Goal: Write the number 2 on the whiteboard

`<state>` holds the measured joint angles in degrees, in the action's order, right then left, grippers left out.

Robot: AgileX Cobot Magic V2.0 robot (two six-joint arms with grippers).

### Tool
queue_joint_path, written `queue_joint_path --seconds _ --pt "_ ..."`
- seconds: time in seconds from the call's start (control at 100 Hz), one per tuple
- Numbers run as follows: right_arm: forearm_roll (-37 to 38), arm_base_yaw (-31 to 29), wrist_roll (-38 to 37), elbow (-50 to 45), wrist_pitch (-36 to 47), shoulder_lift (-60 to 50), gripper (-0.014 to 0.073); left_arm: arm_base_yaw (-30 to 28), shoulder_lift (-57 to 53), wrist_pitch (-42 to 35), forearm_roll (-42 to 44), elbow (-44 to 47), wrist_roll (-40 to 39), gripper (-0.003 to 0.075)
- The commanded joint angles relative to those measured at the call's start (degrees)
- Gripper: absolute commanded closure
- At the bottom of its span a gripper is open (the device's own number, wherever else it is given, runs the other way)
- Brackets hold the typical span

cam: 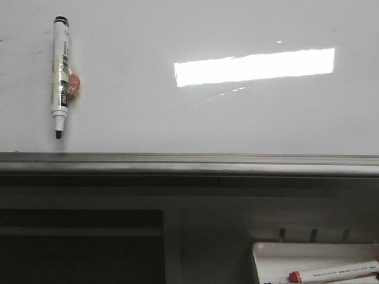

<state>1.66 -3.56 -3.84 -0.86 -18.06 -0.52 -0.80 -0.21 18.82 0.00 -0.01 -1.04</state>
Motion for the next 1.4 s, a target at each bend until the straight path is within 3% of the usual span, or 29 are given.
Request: queue_joint_path --seconds 0.0,0.43,0.77,1.03,1.39 --pt "0.8 -0.4 0.3 -1.3 1.3 -1.3 0.0664 0.0 -1.5 -3.4 0.0 0.7 -0.6 0.0741" --pt "3.9 -0.4 0.3 -1.3 2.1 -1.3 0.0664 0.0 -1.5 -4.0 0.0 0.7 -0.6 0.0741" --pt "3.9 -0.4 0.3 -1.3 22.5 -1.3 0.0664 0.0 -1.5 -22.0 -4.3 0.7 -0.6 0.0741" --pt "3.9 -0.4 0.3 -1.3 30.4 -1.3 0.0664 0.0 -1.5 -22.8 -4.2 0.6 -0.6 0.0741" --pt "3.7 -0.4 0.2 -1.3 34.3 -1.3 0.0664 -0.1 -1.5 -22.7 -6.9 0.6 -0.6 0.0741"
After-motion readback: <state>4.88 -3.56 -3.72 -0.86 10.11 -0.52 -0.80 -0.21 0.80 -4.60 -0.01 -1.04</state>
